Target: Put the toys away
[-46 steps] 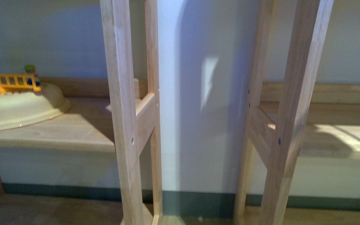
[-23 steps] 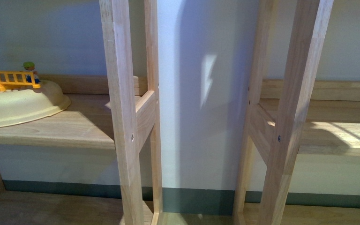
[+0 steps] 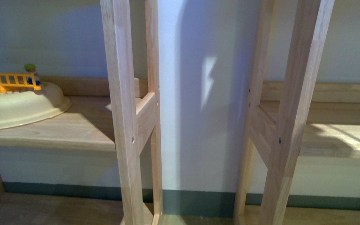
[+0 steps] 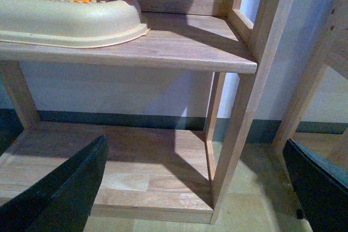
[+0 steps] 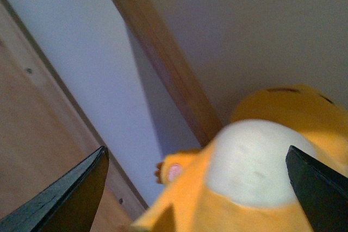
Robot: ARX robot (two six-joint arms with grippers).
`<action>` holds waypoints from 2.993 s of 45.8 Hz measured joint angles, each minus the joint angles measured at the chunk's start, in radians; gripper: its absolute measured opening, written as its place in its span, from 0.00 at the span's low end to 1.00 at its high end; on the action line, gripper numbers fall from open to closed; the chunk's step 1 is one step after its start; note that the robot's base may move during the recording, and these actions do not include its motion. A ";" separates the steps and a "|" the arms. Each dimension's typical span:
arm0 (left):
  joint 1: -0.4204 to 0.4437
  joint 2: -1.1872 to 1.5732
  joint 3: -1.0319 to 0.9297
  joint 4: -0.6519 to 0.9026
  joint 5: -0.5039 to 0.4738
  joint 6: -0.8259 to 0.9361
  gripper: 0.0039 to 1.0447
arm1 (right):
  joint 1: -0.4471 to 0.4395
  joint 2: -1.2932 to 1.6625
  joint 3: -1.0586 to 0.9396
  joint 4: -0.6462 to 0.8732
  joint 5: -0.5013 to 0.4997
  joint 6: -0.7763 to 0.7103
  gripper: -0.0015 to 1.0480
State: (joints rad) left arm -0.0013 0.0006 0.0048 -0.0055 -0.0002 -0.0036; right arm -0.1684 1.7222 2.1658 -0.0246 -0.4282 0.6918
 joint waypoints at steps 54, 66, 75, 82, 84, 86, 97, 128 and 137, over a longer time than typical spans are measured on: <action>0.000 0.000 0.000 0.000 0.000 0.000 0.94 | 0.147 -1.025 -1.381 0.396 0.347 -0.590 0.94; 0.000 0.000 0.000 0.000 -0.001 0.000 0.94 | 0.309 -1.251 -1.628 -0.016 0.560 -0.675 0.65; 0.000 0.000 0.000 0.000 0.000 0.000 0.94 | 0.196 -1.342 -1.807 0.037 0.432 -0.685 0.31; 0.000 0.000 0.000 0.000 0.000 0.000 0.94 | 0.172 -1.408 -1.897 0.073 0.430 -0.686 0.04; 0.000 0.000 0.000 0.000 0.000 0.000 0.94 | 0.172 -1.418 -1.913 0.077 0.429 -0.690 0.02; 0.000 0.000 0.000 0.000 0.000 0.000 0.94 | 0.172 -1.429 -1.933 0.081 0.428 -0.689 0.03; 0.000 0.000 0.000 0.000 0.000 0.000 0.94 | 0.171 -1.516 -2.022 0.085 0.427 -0.690 0.03; 0.000 0.000 0.000 0.000 0.000 0.000 0.94 | 0.170 -1.702 -2.139 0.022 0.428 -0.691 0.03; 0.000 0.000 0.000 0.000 0.000 0.000 0.94 | 0.170 -1.718 -2.157 0.021 0.427 -0.691 0.03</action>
State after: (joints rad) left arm -0.0013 0.0006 0.0048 -0.0055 -0.0002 -0.0036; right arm 0.0017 0.0044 0.0090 -0.0032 -0.0013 0.0006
